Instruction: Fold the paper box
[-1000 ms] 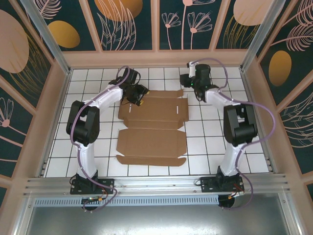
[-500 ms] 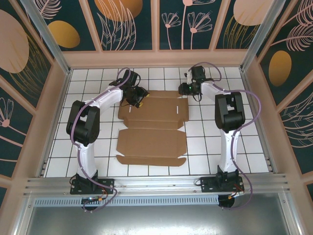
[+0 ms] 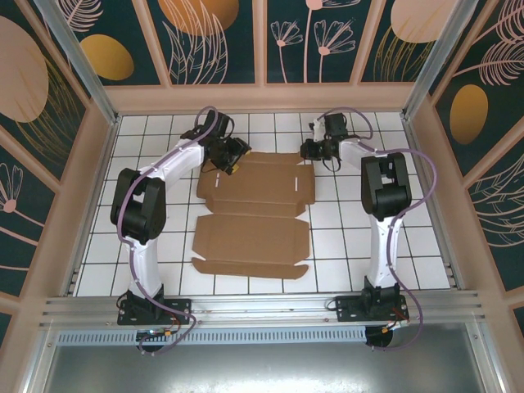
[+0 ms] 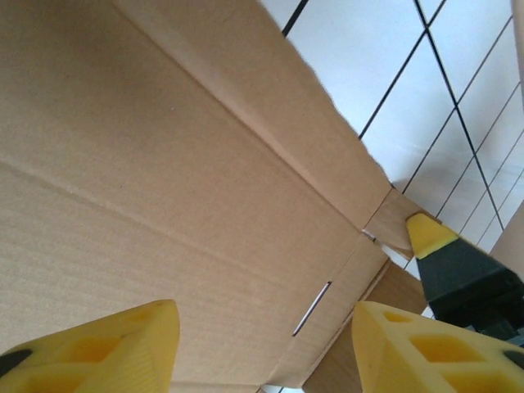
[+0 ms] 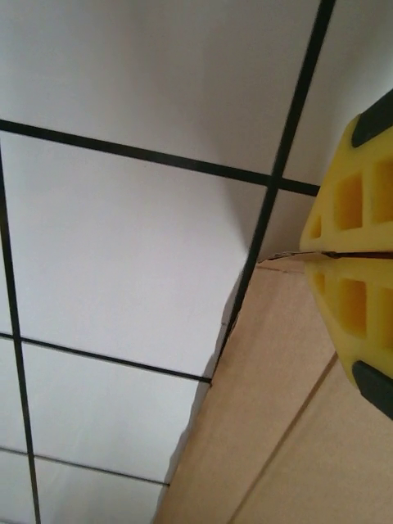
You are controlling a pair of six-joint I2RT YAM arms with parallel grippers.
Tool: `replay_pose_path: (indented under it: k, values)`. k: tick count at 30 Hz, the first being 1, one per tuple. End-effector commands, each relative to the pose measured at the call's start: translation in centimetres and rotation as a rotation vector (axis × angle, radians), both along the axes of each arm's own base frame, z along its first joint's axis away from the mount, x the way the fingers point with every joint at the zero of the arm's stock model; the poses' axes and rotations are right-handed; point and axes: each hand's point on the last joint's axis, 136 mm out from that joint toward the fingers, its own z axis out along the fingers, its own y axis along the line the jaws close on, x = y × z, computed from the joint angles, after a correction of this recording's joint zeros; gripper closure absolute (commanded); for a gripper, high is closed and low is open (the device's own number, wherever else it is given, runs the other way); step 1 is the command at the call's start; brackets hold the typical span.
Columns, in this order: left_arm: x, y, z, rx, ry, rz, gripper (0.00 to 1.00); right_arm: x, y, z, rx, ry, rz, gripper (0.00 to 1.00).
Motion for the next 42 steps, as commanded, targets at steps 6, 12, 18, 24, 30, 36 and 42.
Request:
replay_pose_path:
  k: [6, 12, 18, 24, 30, 36, 42]
  values:
    - [0.6, 0.6, 2.6, 0.002, -0.011, 0.035, 0.33, -3.6, -0.2, 10.1, 0.144, -0.540, 0.054, 0.94]
    - [0.7, 0.6, 3.7, -0.010, -0.013, 0.050, 0.30, -10.0, -0.3, 15.5, 0.097, -1.101, 0.166, 0.97]
    - [1.5, 0.5, 4.5, -0.001, -0.028, 0.055, 0.27, -11.2, 0.8, 15.7, -0.168, -1.279, 0.200, 0.97]
    - [2.8, 0.1, 4.3, 0.012, -0.021, 0.045, 0.26, -11.6, 1.0, 18.1, -0.324, -1.417, 0.176, 0.93]
    - [4.0, 0.5, 4.7, 0.008, -0.045, 0.055, 0.27, -12.5, 2.3, 18.6, -0.424, -1.482, 0.241, 0.90]
    - [4.1, 0.6, 3.9, -0.012, -0.038, 0.062, 0.37, -12.5, 2.2, 18.8, -0.451, -1.495, 0.216, 0.90]
    - [4.4, 0.7, 3.9, -0.036, -0.052, 0.070, 0.58, -12.6, 2.4, 18.6, -0.476, -1.498, 0.221, 0.90]
